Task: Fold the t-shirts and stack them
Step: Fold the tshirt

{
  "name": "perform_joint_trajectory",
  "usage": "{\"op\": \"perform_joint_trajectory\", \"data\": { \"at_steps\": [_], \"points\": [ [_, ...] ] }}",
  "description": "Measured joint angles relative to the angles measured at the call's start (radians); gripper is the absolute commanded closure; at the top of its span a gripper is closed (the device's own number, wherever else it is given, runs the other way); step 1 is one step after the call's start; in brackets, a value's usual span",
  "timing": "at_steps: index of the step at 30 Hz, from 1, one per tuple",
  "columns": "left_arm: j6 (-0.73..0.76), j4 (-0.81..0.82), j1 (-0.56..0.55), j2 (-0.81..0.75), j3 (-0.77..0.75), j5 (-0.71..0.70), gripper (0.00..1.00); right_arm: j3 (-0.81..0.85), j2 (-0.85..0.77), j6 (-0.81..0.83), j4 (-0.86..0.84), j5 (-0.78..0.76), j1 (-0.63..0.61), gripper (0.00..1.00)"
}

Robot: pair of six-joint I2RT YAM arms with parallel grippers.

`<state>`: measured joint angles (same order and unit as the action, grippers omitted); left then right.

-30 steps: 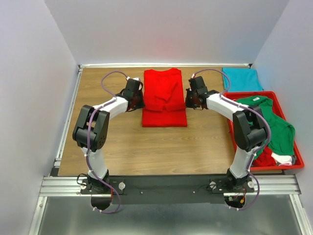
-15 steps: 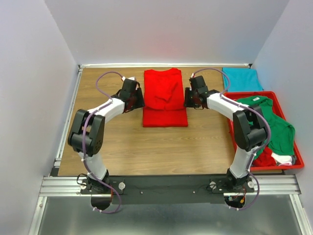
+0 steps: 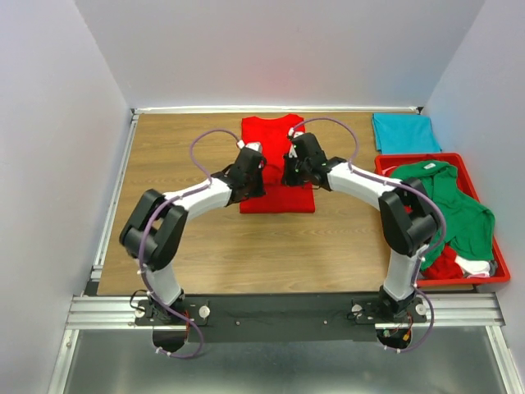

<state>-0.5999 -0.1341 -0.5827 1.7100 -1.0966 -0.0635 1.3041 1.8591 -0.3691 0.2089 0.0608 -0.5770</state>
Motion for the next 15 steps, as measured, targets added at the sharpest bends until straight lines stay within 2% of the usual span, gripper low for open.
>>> {"op": "perform_joint_trajectory", "data": {
  "at_steps": [5, 15],
  "points": [
    [-0.004, 0.008, -0.008, 0.121, 0.027, 0.000, 0.84, 0.001, 0.078, -0.019, -0.037, 0.022, 0.003, 0.93],
    [-0.008, 0.092, -0.016, 0.079, 0.113, 0.000, 0.86, 0.018, 0.144, -0.035, -0.079, 0.062, -0.001, 0.93]
  ]
}}
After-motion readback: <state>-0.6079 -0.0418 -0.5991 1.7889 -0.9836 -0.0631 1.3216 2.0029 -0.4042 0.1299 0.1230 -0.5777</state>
